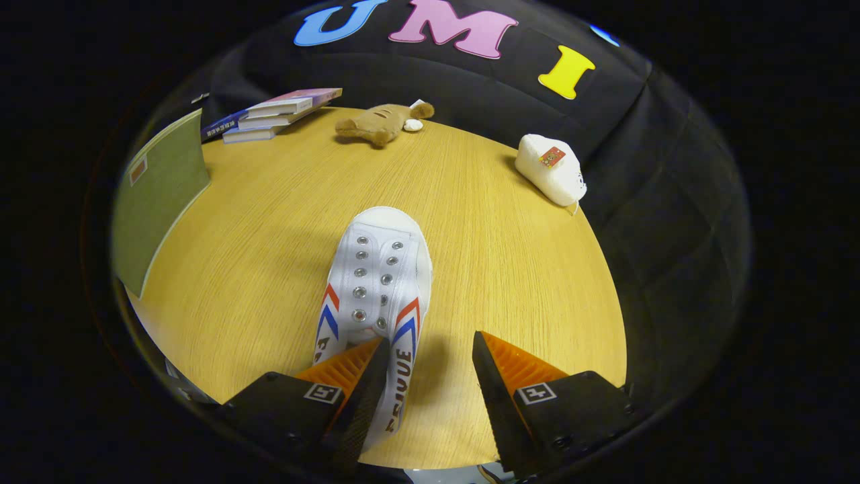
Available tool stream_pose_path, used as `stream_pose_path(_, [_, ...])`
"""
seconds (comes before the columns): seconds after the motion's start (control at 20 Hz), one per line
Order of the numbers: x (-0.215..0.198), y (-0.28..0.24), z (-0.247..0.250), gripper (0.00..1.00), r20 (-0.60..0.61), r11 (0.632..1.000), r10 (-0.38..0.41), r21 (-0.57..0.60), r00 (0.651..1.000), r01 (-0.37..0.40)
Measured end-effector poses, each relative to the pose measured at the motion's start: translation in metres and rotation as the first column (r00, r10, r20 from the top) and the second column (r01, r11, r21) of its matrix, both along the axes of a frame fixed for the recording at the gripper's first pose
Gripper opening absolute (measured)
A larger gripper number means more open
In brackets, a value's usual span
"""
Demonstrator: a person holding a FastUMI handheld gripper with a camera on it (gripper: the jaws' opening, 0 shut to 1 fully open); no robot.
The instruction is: Open the storage box then place both shoes into the box .Put the left shoe in first, then the right shoe, with the right side of both shoes facing outward in a uniform manner.
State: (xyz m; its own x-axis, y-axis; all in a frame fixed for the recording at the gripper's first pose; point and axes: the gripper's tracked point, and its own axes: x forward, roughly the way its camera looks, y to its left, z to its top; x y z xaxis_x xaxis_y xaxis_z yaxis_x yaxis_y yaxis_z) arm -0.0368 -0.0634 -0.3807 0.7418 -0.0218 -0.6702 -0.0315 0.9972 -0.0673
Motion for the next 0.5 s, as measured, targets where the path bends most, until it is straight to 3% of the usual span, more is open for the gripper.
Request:
stream_pose_path(0.15, [0.000, 0.019, -0.009, 0.73, -0.054, 0.980, 0.023, 0.197, 0.998, -0.012])
stream_pose_path(0.3, [0.001, 0.029, -0.014, 0.26, -0.124, 0.949, 0.092, 0.312, 0.988, -0.049])
stream_pose_path(0.4, [0.000, 0.022, -0.009, 0.17, -0.169, 0.910, 0.077, 0.414, 0.982, 0.000])
stream_pose_path(0.45, [0.001, 0.020, -0.008, 0.06, -0.187, 0.871, 0.068, 0.489, 0.980, 0.032])
stream_pose_path(0.5, [0.000, 0.020, -0.006, 0.06, -0.210, 0.822, 0.068, 0.566, 0.975, 0.065])
